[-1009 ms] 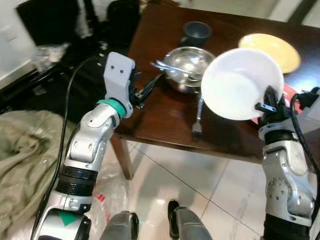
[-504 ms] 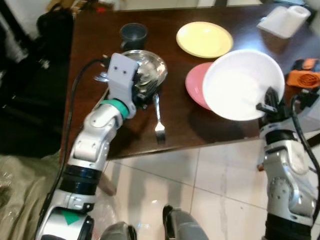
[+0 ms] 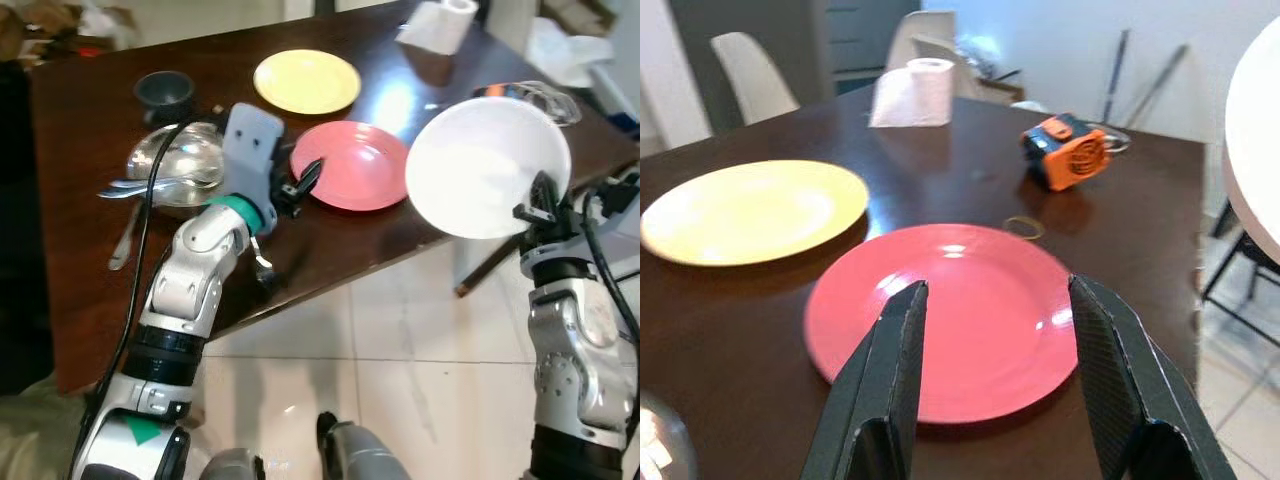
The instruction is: Setting the table
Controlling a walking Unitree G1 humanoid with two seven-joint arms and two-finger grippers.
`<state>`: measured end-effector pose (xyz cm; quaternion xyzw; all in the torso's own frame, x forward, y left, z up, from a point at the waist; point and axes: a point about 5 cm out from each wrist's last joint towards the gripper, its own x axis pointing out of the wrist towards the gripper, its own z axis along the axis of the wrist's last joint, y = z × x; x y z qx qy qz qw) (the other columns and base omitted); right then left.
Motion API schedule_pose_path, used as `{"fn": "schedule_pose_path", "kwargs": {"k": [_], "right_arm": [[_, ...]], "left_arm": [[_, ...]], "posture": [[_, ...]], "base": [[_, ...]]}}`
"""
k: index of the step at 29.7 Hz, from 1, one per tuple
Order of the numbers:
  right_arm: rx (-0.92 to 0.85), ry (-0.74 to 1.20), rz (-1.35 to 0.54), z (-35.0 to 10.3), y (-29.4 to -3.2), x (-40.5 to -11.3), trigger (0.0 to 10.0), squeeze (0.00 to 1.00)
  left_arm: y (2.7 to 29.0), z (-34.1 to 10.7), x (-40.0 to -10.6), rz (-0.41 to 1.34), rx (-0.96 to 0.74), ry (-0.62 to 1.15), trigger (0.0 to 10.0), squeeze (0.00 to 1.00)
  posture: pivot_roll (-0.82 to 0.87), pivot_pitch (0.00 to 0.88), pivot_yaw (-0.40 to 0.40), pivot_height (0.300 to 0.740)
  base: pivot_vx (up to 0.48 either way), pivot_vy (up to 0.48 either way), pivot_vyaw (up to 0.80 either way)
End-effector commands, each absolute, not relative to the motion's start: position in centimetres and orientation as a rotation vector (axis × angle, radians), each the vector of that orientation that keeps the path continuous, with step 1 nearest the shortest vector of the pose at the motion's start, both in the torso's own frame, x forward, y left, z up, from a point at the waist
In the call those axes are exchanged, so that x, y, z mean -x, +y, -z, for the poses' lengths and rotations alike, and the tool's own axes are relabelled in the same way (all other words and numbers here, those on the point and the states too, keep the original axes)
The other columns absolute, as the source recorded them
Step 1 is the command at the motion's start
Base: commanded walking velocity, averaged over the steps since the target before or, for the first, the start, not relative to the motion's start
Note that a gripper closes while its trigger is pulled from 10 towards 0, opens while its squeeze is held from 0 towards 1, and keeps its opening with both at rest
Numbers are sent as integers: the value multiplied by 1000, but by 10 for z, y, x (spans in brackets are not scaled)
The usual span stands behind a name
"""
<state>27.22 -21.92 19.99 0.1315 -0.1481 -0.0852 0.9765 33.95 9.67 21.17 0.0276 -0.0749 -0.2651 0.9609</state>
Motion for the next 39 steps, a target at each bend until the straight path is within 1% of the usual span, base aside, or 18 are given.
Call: {"fn": "schedule_pose_path", "kwargs": {"k": [1, 39], "right_arm": [[-272, -294, 180, -197, -221, -271, 10000, 0], [-269, -297, 178, -200, -221, -271, 10000, 0]], "left_arm": [[97, -206, -339, 537, -57, -130, 10000, 0], [98, -209, -341, 531, -52, -140, 10000, 0]], "posture": [[63, 69, 19, 740], [61, 81, 15, 740]], "base": [[0, 0, -800], [0, 0, -800]]}}
